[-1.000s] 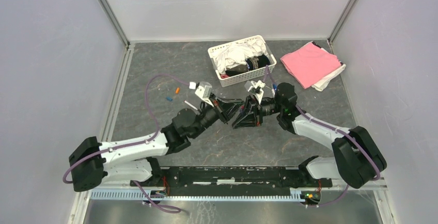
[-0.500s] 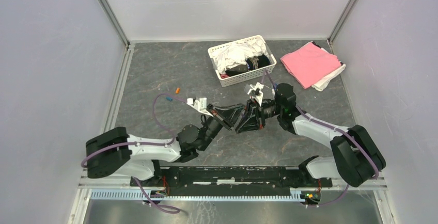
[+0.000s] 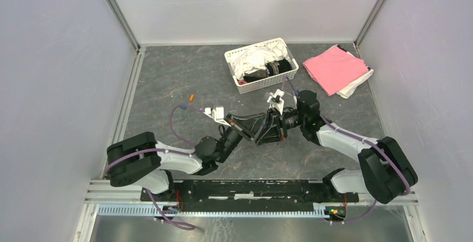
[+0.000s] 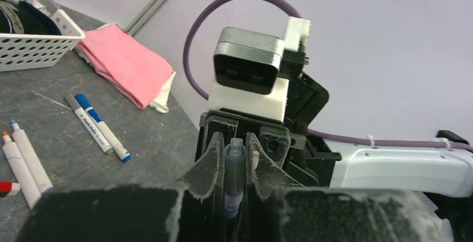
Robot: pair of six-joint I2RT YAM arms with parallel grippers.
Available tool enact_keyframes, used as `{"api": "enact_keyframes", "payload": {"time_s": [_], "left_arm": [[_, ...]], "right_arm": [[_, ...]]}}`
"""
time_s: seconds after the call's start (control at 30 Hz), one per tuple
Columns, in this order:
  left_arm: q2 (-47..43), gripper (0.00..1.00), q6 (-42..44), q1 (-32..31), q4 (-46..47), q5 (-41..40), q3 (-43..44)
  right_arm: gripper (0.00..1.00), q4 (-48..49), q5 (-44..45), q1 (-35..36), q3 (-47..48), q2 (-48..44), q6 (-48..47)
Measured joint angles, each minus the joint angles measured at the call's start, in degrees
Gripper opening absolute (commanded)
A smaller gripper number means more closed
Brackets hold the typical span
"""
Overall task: Insert the pens into the pen caps
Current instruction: Press the pen cap onto the pen.
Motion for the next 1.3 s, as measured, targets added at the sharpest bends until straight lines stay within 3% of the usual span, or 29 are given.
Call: {"api": "enact_keyframes", "payload": {"time_s": [0.17, 0.3, 0.5, 0.73, 0.97, 1.1, 1.3], "left_arm": [[-4.07, 0.33, 1.64, 0.83, -14.69, 0.11, 5.88], [-6.84, 0.61, 2.29, 1.75, -26.36, 0.04, 9.51], [-12.48, 0.8, 3.21, 3.02, -42.36, -0.17, 12.28], [-21.55, 0.85, 5.79, 2.84, -56.19, -0.42, 12.7], [-31.47, 0.9, 10.14, 0.42, -68.91, 0.07, 12.72], [-35.65, 0.9, 11.61, 0.42, -73.0, -2.23, 12.7], [-37.92, 0.9, 13.29, 0.44, -74.88, -4.9, 11.78]], "right_arm": [[0.0, -2.21, 1.81, -0.35, -0.02, -1.46, -4.39], [0.0, -2.1, 5.44, -0.39, 0.02, -1.75, -9.68], [0.0, -2.34, 6.62, 0.02, 0.17, -2.36, -14.67], [0.0, -7.41, 8.76, 1.36, 3.1, -1.88, -21.99], [0.04, -19.41, 18.62, -3.21, 8.52, 1.77, -32.09], [0.08, -25.51, 26.1, -5.33, 10.45, 3.96, -37.22], [0.13, -32.39, 44.17, -11.37, 15.23, 10.97, -39.69]]}}
